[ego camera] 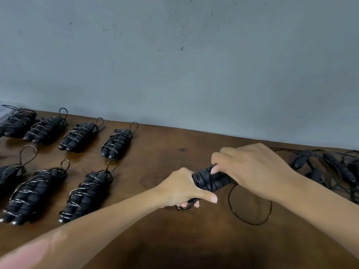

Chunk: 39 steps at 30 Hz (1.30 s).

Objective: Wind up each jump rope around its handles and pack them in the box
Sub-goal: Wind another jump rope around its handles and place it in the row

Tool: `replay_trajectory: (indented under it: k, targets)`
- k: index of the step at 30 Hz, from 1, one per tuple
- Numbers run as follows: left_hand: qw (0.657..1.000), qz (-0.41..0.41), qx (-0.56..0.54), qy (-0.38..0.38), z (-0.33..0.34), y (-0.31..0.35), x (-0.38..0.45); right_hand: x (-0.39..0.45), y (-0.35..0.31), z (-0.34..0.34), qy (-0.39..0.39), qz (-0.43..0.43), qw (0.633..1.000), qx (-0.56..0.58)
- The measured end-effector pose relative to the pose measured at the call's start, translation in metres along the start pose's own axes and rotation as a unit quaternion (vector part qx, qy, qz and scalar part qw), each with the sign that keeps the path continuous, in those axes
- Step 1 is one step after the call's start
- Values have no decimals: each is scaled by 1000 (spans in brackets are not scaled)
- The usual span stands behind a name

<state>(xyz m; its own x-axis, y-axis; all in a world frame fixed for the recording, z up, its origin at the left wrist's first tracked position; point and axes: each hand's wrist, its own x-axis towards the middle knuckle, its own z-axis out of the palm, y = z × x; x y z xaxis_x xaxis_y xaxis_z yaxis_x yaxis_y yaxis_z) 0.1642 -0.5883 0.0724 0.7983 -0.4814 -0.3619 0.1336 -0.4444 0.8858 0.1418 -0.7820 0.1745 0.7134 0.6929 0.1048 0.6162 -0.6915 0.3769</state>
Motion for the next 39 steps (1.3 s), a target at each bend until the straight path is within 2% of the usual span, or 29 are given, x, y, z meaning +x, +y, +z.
replay_trajectory:
  k: [3,6,10,13,17,18,20,23,25,27,31,39]
  targets:
    - [999,14,35,-9,0,4,1,6,13,-2,-5,15,1000,-13]
    - [998,8,51,-25,-2,7,4,13,27,-1,28,37,999,-15]
    - [995,-7,40,-91,-5,14,8,21,39,-1,-13,65,998,19]
    - [986,5,44,-161,-10,20,6,26,55,9,-28,49,994,97]
    - [978,42,29,-201,-19,26,2,25,68,29,-21,-10,996,88]
    - [978,53,20,-200,-21,26,2,25,66,31,-51,-2,995,89]
    - [978,73,-1,-194,-26,26,3,22,66,44,-105,29,985,134]
    - [978,97,-52,-176,-29,22,3,15,69,72,-141,103,961,213]
    - [976,111,-91,-162,-31,17,3,10,68,86,-114,141,949,258]
    - [969,123,-159,-145,-34,12,4,8,56,86,-58,126,951,276]
    - [951,104,-285,-67,-45,4,8,0,45,91,-107,125,945,281]
    - [941,34,-335,32,-61,-4,15,-3,30,78,-83,161,939,293]
